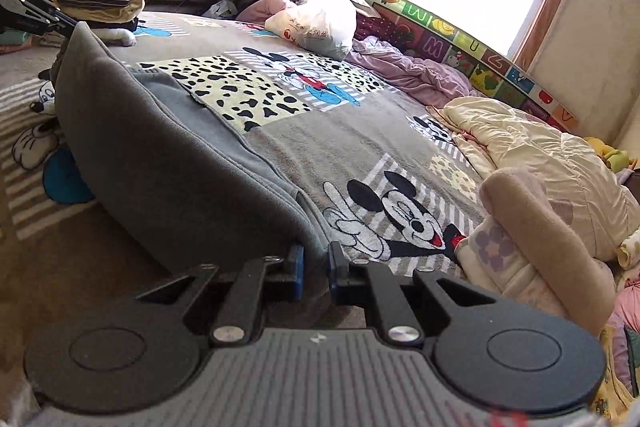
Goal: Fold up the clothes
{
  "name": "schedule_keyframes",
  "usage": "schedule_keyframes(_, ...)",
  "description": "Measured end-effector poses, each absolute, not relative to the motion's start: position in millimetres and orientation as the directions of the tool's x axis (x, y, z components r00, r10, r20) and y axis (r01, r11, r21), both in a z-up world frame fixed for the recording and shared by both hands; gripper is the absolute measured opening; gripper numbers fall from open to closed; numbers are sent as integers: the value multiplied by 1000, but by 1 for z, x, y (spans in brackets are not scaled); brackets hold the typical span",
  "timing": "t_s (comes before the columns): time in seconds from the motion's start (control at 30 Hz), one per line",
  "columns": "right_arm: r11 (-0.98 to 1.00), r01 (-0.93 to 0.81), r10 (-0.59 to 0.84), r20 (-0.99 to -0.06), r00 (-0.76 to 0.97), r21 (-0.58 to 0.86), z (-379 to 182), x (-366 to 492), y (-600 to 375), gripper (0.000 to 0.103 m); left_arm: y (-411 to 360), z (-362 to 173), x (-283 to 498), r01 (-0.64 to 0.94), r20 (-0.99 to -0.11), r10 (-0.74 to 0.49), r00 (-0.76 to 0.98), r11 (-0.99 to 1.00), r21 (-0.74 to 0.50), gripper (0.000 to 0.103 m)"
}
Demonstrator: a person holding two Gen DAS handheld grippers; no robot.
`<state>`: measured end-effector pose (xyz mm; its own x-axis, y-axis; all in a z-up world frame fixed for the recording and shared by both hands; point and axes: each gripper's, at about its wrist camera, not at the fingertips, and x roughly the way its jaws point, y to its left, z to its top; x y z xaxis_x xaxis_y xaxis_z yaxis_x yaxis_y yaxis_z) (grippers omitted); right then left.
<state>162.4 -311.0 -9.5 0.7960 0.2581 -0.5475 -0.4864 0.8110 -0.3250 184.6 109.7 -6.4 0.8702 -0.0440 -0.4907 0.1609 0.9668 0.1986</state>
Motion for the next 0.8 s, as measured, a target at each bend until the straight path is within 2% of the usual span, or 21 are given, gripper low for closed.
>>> schedule_keyframes(0.27,857,-445,239,-563,791,-261,-23,217,-321,12,97,-14,255,148,-509,-33,860,971,187,3)
schedule_keyframes(0.43,893,-417,229,-627,744,-169,-45,256,-329,12,91,-41,302,126,-565,-8,825,977,171,2)
schedule_keyframes(0.63,938,-341,222,-657,721,-56,-70,292,-334,13,90,-70,332,108,-604,8,797,982,157,0)
schedule_keyframes(0.73,942,-333,221,-666,713,-45,-75,294,-335,13,116,-57,323,49,-594,-63,802,998,-41,5)
schedule_keyframes(0.8,941,-338,243,-663,708,-16,-73,291,-338,14,132,-49,309,22,-575,-100,812,990,-140,25)
